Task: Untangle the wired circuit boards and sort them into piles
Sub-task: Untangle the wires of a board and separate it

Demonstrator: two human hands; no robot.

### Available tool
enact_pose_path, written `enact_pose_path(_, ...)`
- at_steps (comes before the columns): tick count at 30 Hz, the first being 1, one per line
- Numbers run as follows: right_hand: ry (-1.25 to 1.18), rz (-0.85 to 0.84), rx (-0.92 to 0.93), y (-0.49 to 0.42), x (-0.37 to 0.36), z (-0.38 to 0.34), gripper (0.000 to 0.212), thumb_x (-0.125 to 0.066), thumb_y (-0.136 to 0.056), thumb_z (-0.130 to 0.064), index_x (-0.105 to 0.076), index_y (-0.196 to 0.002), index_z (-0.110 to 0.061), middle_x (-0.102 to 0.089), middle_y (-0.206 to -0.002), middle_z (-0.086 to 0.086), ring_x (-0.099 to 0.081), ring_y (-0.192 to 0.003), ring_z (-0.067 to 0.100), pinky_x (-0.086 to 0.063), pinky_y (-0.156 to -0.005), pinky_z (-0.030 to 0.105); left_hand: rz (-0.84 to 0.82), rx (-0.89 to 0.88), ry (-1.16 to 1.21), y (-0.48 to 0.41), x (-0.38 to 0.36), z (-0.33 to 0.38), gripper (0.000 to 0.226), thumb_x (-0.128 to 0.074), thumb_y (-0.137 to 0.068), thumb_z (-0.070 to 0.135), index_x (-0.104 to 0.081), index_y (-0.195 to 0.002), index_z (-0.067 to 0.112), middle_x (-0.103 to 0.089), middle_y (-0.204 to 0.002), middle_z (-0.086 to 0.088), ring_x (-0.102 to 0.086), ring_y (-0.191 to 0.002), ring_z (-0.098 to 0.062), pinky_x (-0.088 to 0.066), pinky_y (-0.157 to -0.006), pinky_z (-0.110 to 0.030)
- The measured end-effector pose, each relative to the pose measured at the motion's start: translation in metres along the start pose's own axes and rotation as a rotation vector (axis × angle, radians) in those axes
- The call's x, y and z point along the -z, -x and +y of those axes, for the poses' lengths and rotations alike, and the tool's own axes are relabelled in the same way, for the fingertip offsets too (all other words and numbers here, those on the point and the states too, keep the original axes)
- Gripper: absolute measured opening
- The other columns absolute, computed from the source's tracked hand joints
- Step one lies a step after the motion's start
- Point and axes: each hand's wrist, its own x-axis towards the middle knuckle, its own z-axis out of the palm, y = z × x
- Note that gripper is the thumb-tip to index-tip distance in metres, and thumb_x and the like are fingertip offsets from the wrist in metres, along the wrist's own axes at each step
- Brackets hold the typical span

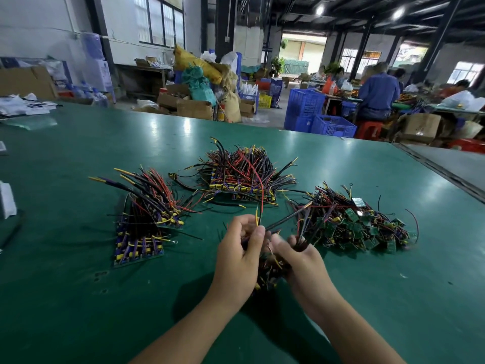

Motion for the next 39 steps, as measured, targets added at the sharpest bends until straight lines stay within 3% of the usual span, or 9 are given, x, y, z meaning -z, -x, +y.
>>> enact_pose_path(2,0.031,0.037,0.036,-0.002,0.004,0.000,0.023,-0.078,-0.074,-0.023,-0.056,-0.070,-0.018,-0.073,-0.085,0.021,-0.072,-0.081,0.024,-0.053,-0.072,0.028,-0.025,0.002,-0.010,0.001,0.000,0.000,0.009,-0.055,-0.096,0.018,-0.057,-0.100,0.026,-0.067,-0.086,0.009,-0.066,-0.084,-0.006,-0.058,-0.077,-0.038)
enact_pose_path(8,0.136,0.106,0.128,0.000,0.002,0.001,0.061,-0.073,-0.070,-0.053,-0.039,-0.070,-0.002,-0.053,-0.068,0.009,-0.059,-0.067,0.013,-0.045,-0.065,0.026,-0.074,-0.047,-0.054,0.001,0.002,0.000,0.008,-0.056,-0.096,0.014,-0.060,-0.097,0.021,-0.070,-0.087,0.010,-0.067,-0.077,-0.001,-0.049,-0.069,-0.011)
enact_pose_path(12,0.175,0.130,0.116,-0.001,0.003,0.000,0.048,-0.074,-0.069,-0.051,-0.043,-0.061,-0.016,-0.056,-0.065,0.002,-0.057,-0.066,0.013,-0.046,-0.059,0.019,-0.184,-0.095,-0.151,0.002,0.003,-0.004,0.010,-0.057,-0.097,0.025,-0.064,-0.097,0.018,-0.071,-0.087,0.008,-0.068,-0.083,-0.006,-0.054,-0.073,-0.025)
enact_pose_path(16,0.156,0.120,0.094,-0.003,0.009,0.000,0.046,-0.082,-0.076,-0.017,-0.042,-0.057,-0.031,-0.067,-0.075,0.009,-0.062,-0.068,0.016,-0.046,-0.050,0.021,-0.203,-0.157,-0.267,0.002,0.003,-0.007,0.023,-0.054,-0.095,0.035,-0.068,-0.099,0.018,-0.069,-0.088,0.004,-0.064,-0.082,-0.012,-0.051,-0.073,-0.038)
enact_pose_path(20,0.285,0.161,0.156,-0.003,0.007,0.001,0.017,-0.079,-0.079,-0.012,-0.062,-0.081,-0.014,-0.074,-0.081,0.004,-0.069,-0.075,0.015,-0.053,-0.064,0.024,-0.239,-0.208,-0.410,0.002,0.006,-0.010,0.026,-0.053,-0.095,0.028,-0.070,-0.114,0.020,-0.067,-0.101,0.005,-0.064,-0.095,-0.011,-0.051,-0.082,-0.036)
enact_pose_path(25,0.321,0.271,0.203,-0.006,0.002,0.007,0.018,-0.071,-0.087,-0.016,-0.066,-0.102,-0.006,-0.073,-0.095,0.005,-0.070,-0.093,0.021,-0.055,-0.084,0.038,-0.327,-0.286,-0.704,0.008,-0.001,-0.005,0.038,-0.040,-0.100,0.037,-0.057,-0.131,0.023,-0.049,-0.126,0.007,-0.060,-0.102,-0.024,-0.051,-0.082,-0.040)
enact_pose_path(30,0.336,0.360,0.273,-0.008,0.002,0.006,0.014,-0.055,-0.095,-0.004,-0.050,-0.107,-0.011,-0.071,-0.095,0.002,-0.068,-0.092,0.013,-0.052,-0.084,0.028,-0.407,-0.290,-0.554,0.013,-0.006,-0.005,0.053,-0.049,-0.089,0.030,-0.042,-0.142,0.025,-0.038,-0.136,0.012,-0.039,-0.129,-0.007,-0.036,-0.108,-0.029)
enact_pose_path(34,0.076,0.332,0.195,-0.007,0.005,-0.002,0.023,-0.047,-0.100,-0.006,-0.050,-0.117,-0.021,-0.071,-0.077,0.000,-0.067,-0.073,0.008,-0.053,-0.067,0.021,-0.179,-0.053,-0.186,0.012,-0.008,0.002,0.035,-0.063,-0.082,0.034,-0.046,-0.113,0.037,-0.046,-0.116,0.022,-0.047,-0.107,0.002,-0.038,-0.090,-0.013)
enact_pose_path(39,-0.070,0.200,-0.002,-0.005,0.011,-0.014,0.010,-0.069,-0.081,-0.033,-0.071,-0.085,-0.024,-0.054,-0.064,-0.002,-0.057,-0.062,0.021,-0.046,-0.065,0.036,-0.116,0.276,0.140,-0.002,-0.004,0.005,0.019,-0.059,-0.093,0.036,-0.058,-0.107,0.023,-0.060,-0.109,0.003,-0.058,-0.104,-0.011,-0.047,-0.090,-0.024)
